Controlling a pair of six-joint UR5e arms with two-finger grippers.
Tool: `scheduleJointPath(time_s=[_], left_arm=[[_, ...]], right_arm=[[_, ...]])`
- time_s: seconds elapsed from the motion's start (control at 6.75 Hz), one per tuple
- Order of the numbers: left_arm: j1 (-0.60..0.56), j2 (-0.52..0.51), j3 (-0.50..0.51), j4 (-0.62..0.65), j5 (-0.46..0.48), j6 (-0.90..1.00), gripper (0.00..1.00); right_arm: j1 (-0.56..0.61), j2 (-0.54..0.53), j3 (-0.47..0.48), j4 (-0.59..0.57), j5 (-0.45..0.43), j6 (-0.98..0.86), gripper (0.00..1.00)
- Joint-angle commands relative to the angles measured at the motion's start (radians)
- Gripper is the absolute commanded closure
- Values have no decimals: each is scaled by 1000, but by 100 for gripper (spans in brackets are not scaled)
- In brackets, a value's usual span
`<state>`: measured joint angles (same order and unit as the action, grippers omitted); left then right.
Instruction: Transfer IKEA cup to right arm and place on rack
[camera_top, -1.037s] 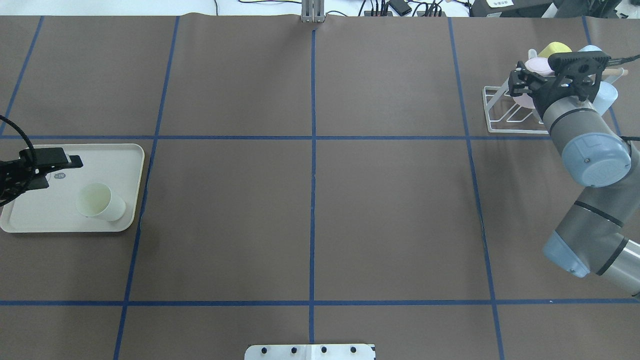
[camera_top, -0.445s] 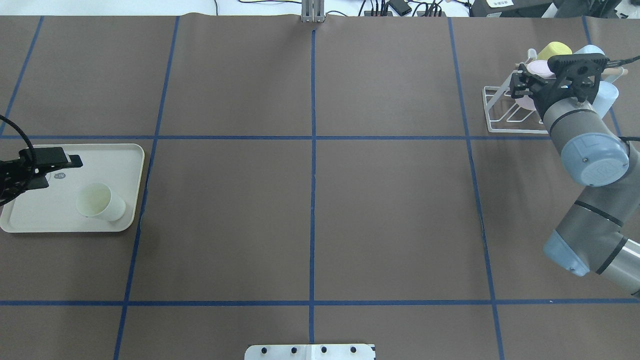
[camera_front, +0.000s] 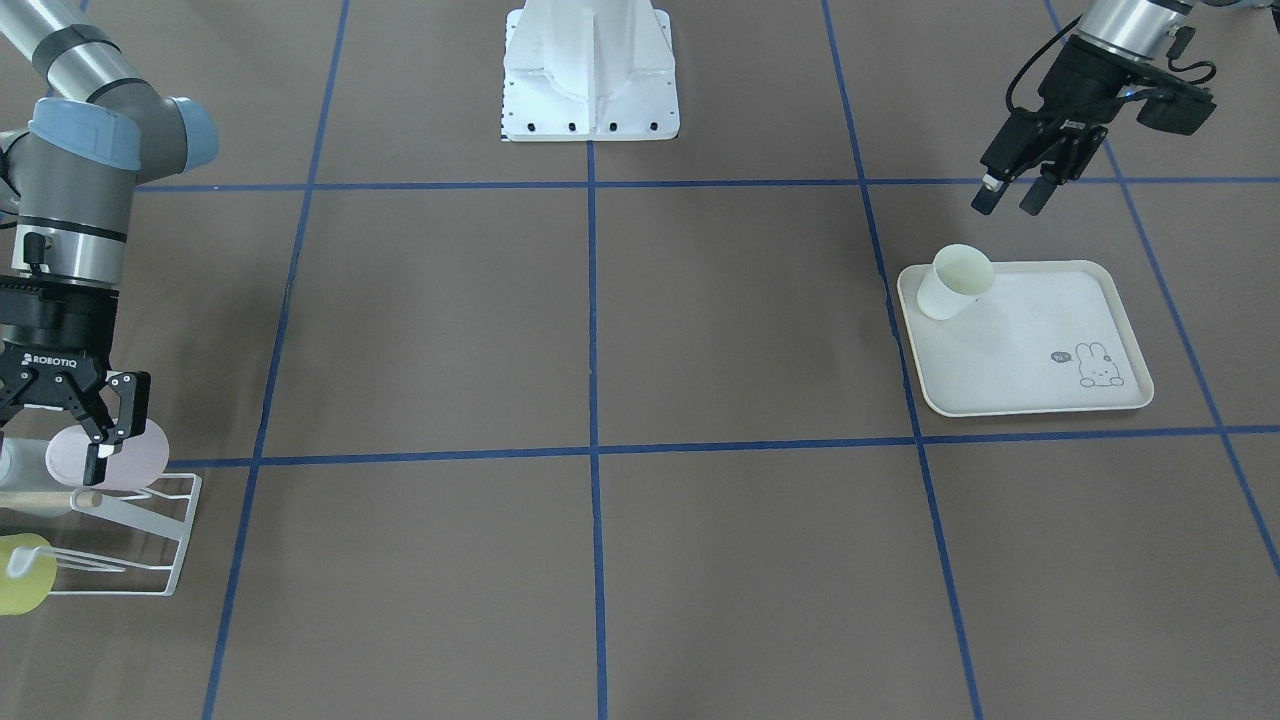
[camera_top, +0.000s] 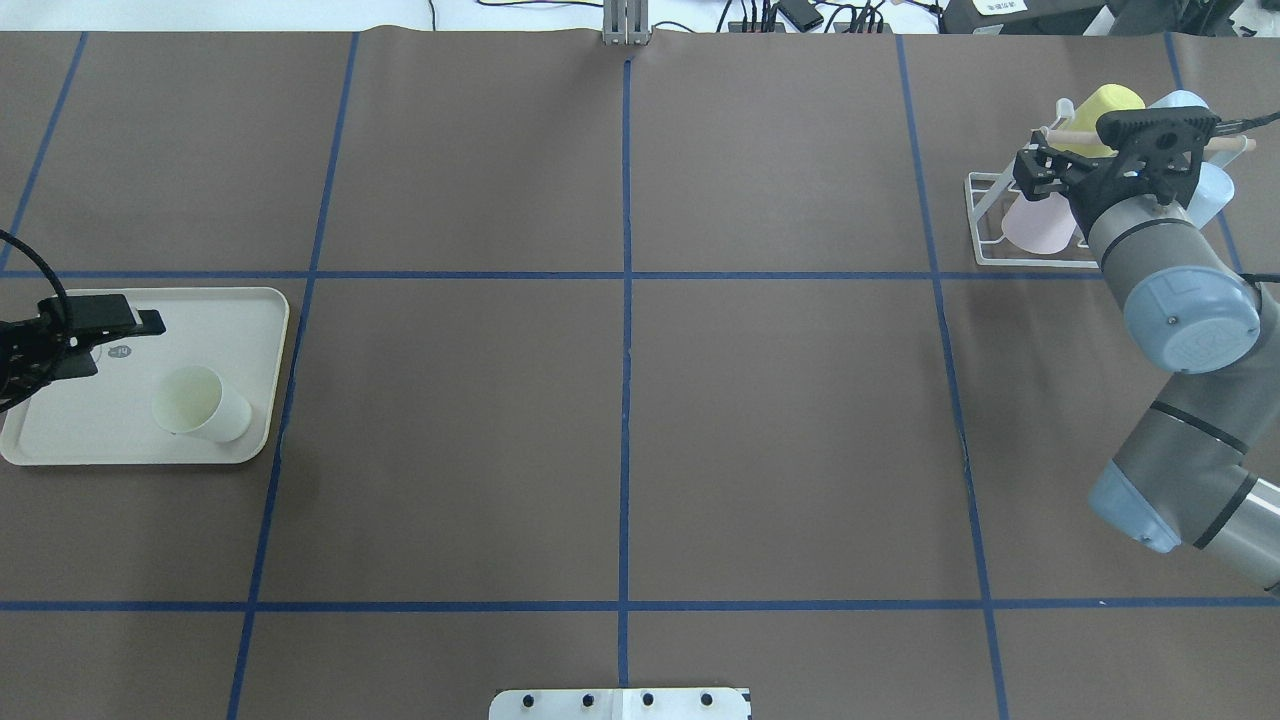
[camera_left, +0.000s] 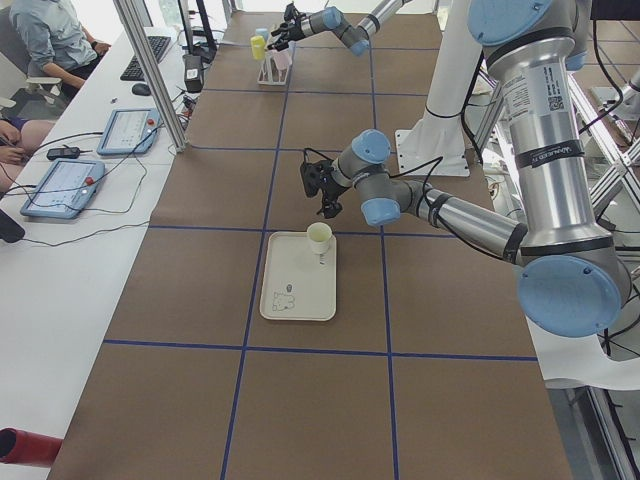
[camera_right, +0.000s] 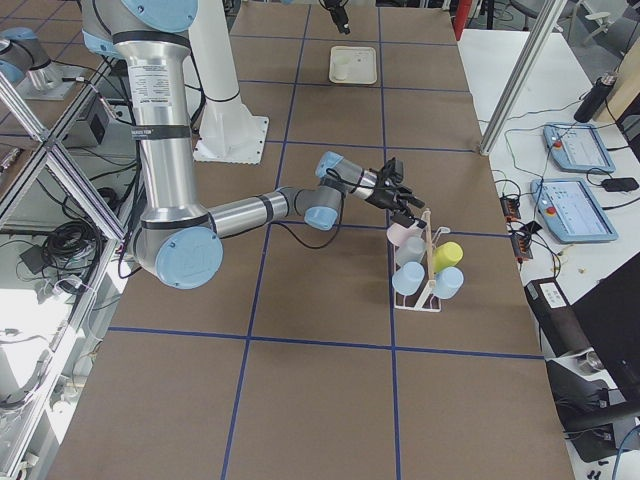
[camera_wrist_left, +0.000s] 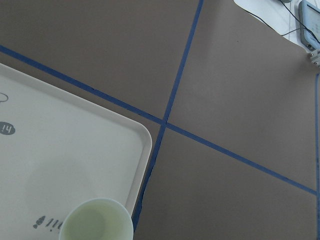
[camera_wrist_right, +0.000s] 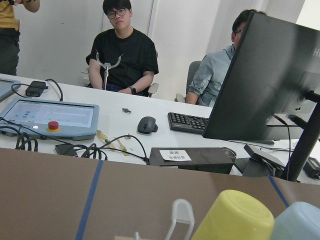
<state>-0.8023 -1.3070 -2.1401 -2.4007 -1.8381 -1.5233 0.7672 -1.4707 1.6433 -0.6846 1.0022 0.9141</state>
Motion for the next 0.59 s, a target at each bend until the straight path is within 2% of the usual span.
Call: scheduleJointPath(time_s=[0.0, 0.15, 0.44], left_arm=[[0, 2, 0, 0, -1, 2, 0], [-3, 8, -1, 0, -3, 15, 0], [-8, 82, 0, 8, -50, 182, 0]], right_arm=[[6, -3, 12, 0, 7, -9, 0], [21, -3, 48, -3, 50, -21, 0], [93, -23, 145, -27, 242, -27, 0]])
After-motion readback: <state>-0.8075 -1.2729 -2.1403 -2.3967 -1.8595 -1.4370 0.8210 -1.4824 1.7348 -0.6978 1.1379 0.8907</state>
